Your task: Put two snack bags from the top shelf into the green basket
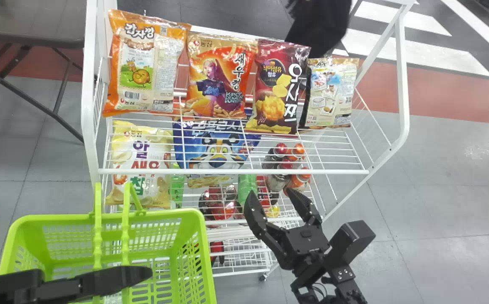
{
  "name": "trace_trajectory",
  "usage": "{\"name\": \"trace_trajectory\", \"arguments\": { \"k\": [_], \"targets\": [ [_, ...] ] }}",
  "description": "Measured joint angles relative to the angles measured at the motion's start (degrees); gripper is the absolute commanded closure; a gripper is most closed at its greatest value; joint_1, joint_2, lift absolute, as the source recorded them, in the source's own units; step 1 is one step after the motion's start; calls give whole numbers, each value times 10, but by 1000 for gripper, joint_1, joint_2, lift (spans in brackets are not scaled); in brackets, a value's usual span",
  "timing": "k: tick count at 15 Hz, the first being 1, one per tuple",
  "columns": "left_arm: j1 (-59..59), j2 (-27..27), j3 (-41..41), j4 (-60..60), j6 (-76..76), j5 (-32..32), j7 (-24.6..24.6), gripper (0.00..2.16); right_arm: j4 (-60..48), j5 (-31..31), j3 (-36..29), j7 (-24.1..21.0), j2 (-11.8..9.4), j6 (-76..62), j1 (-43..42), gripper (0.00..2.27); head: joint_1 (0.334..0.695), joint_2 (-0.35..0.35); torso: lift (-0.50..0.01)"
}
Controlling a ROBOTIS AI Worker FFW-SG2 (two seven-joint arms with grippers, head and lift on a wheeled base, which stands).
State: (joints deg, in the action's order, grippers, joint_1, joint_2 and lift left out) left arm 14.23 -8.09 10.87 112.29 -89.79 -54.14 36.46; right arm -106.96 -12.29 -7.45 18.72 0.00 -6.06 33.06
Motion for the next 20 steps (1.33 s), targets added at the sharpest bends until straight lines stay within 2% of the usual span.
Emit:
{"name": "trace_trajectory", "arguments": {
  "k": [12, 15, 20],
  "targets": [
    [-1, -1, 0, -6, 0, -1, 3, 2145, 1, 2, 7, -10, 0, 3, -13, 87, 695, -315, -1],
    [0, -1, -4, -6, 0, -1, 1, 2145, 8, 12, 17, -36, 0, 26, -55, 87, 695, -306, -1],
    [7, -2, -6, 2, 0, -1, 1, 2145, 63, 41, 52, -86, 0, 76, -174, 87, 695, -255, -1]
  ]
}}
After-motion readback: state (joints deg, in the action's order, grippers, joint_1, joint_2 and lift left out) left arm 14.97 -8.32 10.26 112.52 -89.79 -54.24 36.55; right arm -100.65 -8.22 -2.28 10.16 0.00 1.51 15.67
